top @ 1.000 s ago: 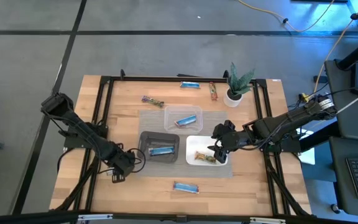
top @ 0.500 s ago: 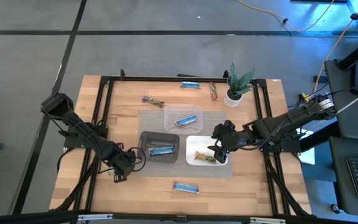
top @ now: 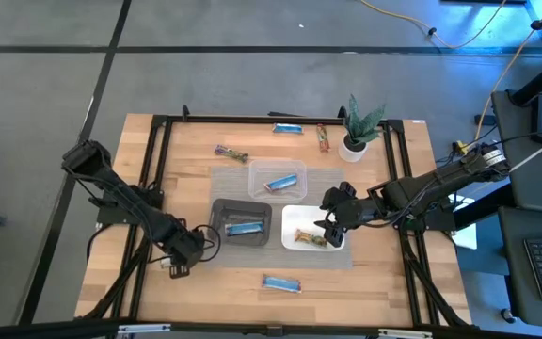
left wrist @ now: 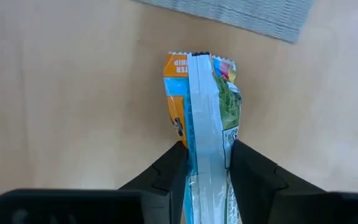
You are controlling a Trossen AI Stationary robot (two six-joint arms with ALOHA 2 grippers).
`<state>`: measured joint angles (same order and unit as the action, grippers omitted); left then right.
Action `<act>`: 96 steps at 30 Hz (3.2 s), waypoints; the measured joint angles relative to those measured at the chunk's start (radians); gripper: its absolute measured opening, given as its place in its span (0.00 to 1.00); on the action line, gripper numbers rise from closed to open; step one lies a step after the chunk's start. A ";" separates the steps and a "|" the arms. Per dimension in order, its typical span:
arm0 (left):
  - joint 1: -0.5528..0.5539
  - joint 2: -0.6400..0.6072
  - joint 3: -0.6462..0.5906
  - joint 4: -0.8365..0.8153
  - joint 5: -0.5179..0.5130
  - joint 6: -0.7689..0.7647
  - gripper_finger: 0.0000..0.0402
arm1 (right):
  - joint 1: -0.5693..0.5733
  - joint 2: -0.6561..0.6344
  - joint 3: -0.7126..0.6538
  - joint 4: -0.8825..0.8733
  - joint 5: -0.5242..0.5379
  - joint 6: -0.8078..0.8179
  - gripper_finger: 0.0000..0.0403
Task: Pick and place Granola Bars by type
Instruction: Put the bottom yellow granola bar into the white bin
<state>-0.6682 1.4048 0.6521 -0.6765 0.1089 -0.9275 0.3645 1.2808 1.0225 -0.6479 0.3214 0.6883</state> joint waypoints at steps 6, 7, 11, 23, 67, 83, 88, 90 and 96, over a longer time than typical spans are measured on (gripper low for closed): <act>0.001 -0.008 0.091 0.001 0.040 0.095 0.24 | 0.000 0.000 0.000 0.001 0.000 -0.016 0.63; 0.004 -0.015 0.112 0.002 0.040 0.111 0.24 | 0.000 0.000 0.000 0.002 0.000 -0.016 0.63; 0.038 -0.052 0.198 0.005 0.015 0.166 0.24 | 0.000 0.000 0.000 0.011 0.000 -0.019 0.63; 0.205 -0.155 0.415 0.310 -0.303 0.519 0.24 | 0.000 0.027 0.000 0.459 -0.090 -0.361 0.63; 0.324 -0.164 0.420 0.816 -0.403 0.975 0.24 | -0.081 0.277 0.000 1.286 -0.175 -0.571 0.59; 0.323 -0.164 0.420 0.817 -0.449 0.977 0.28 | -0.082 0.277 0.000 1.284 -0.191 -0.584 0.36; 0.322 -0.164 0.420 0.815 -0.459 0.978 0.38 | -0.081 0.277 0.000 1.269 -0.192 -0.560 0.36; 0.320 -0.169 0.419 0.811 -0.459 0.978 0.43 | -0.081 0.274 0.000 1.257 -0.192 -0.561 0.36; 0.303 -0.218 0.419 0.794 -0.454 0.978 0.50 | -0.080 0.274 0.000 1.250 -0.188 -0.562 0.36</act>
<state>-0.3648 1.1868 1.0710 0.1177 -0.3450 0.0505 0.2840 1.5550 1.0225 0.6021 0.1333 0.1268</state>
